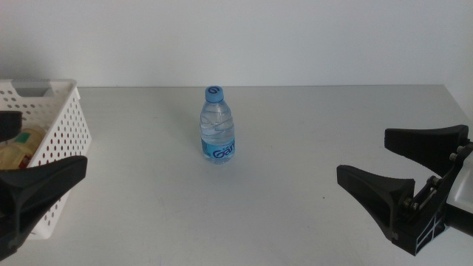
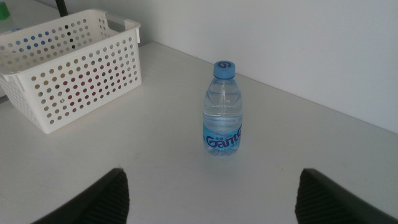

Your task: Use arms to grab the bottles and put them into the dustbin to the left of the table.

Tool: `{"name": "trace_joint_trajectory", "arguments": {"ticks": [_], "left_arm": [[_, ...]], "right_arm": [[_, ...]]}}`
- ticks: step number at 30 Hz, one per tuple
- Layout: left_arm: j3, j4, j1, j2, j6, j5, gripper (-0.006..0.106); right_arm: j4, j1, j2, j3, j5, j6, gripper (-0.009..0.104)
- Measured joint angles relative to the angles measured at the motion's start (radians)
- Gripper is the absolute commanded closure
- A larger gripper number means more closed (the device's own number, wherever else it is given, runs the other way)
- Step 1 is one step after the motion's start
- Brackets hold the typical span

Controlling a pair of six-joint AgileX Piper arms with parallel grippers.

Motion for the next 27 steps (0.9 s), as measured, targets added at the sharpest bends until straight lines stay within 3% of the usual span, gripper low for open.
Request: {"name": "trace_joint_trajectory", "arguments": {"ticks": [14,27], "left_arm": [[0.0,0.033,0.0,0.015,0.0,-0.204,0.007],[0.056,-0.078,-0.001,0.37,-0.001,-0.527,0.007]], "right_arm": [[0.0,0.0,0.0,0.0,0.0,0.0,0.02],[0.0,0.0,0.0,0.0,0.0,0.0,0.02]]}}
